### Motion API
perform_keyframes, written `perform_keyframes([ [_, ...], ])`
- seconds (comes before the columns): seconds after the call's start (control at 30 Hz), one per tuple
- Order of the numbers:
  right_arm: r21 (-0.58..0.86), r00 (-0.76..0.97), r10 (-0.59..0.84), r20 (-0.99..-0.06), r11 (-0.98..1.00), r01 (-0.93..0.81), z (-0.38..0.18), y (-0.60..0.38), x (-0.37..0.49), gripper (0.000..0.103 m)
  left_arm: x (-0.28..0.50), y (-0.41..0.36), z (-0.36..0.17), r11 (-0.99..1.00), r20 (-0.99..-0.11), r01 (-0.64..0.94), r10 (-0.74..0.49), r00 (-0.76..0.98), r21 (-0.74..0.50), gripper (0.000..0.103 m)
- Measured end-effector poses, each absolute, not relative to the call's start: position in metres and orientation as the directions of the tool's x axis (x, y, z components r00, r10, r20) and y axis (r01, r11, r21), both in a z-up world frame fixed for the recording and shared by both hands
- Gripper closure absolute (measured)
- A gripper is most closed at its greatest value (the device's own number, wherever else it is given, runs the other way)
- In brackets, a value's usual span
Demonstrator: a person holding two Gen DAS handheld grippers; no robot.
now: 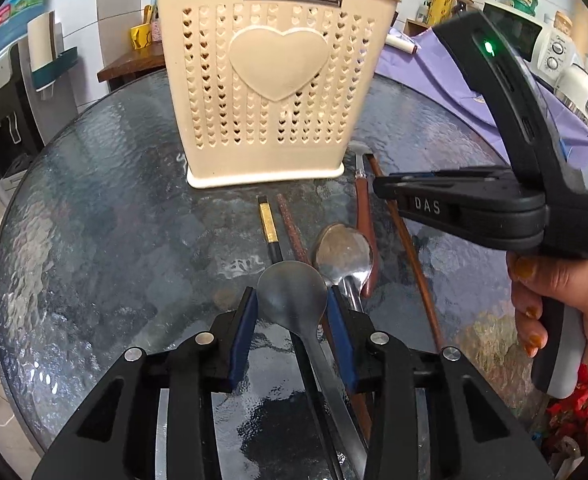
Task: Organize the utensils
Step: 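Lift the spoon and chopstick with both tools and carry them over the basket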
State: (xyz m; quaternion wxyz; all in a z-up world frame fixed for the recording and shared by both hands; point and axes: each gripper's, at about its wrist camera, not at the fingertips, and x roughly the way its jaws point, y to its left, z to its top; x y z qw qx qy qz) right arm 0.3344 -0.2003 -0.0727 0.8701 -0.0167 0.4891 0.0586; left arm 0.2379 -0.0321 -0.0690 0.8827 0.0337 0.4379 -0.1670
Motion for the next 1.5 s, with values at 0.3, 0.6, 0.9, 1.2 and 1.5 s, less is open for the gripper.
perform_keyframes([
  [0.3,0.131,0.555,0.163,-0.816,0.987,-0.098,-0.069,-0.217,0.314,0.096,0.234,-0.025,-0.047,0.938,-0.736,0.33,-0.299,0.607,-0.108,0.068],
  [0.6,0.217,0.648,0.251,-0.72,0.967,-0.133,-0.04,-0.232,0.283,0.096,0.224,-0.022,-0.027,0.931,-0.688,0.343,-0.329,0.647,-0.123,0.068],
  [0.9,0.265,0.724,0.314,-0.614,0.946,-0.185,0.0,-0.241,0.251,0.096,0.214,-0.021,-0.004,0.92,-0.638,0.367,-0.367,0.678,-0.139,0.068],
  [1.2,0.276,0.782,0.357,-0.51,0.93,-0.244,0.037,-0.245,0.212,0.096,0.197,-0.023,0.02,0.909,-0.588,0.396,-0.394,0.707,-0.133,0.068],
  [1.5,0.247,0.809,0.369,-0.457,0.927,-0.283,0.058,-0.243,0.188,0.096,0.19,-0.024,0.036,0.906,-0.556,0.404,-0.4,0.728,-0.124,0.068],
])
